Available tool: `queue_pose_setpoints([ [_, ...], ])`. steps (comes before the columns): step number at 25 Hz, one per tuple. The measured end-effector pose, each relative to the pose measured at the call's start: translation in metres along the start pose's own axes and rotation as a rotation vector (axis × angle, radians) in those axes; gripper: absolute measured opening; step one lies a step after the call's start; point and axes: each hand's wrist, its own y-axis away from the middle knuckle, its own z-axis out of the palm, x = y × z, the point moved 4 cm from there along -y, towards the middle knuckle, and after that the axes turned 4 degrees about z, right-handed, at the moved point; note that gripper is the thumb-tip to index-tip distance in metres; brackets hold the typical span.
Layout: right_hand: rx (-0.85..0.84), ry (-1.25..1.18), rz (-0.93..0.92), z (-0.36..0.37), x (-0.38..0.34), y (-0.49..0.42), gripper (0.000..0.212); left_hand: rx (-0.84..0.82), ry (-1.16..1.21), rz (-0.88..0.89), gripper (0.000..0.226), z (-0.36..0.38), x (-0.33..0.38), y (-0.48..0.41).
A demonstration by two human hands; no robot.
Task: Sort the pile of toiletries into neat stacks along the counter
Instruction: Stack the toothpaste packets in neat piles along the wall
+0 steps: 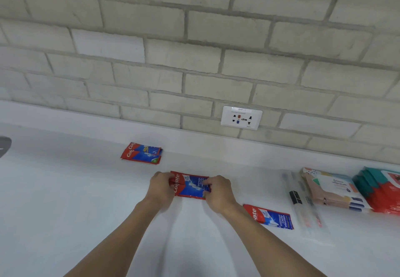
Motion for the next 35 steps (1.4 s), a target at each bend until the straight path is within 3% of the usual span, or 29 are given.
queue_pose_setpoints([
  [19,-0.030,-0.054,-0.062,0.083,-0.120,-0.024,0.045,0.064,0.033,-0.041,0.035,-0.090,-0.116,-0.036],
  [35,-0.008,-0.013,-0.084,0.098,-0.147,-0.043,0.043,0.054,0.017,-0.028,0.034,-0.107,-0.142,-0.064],
])
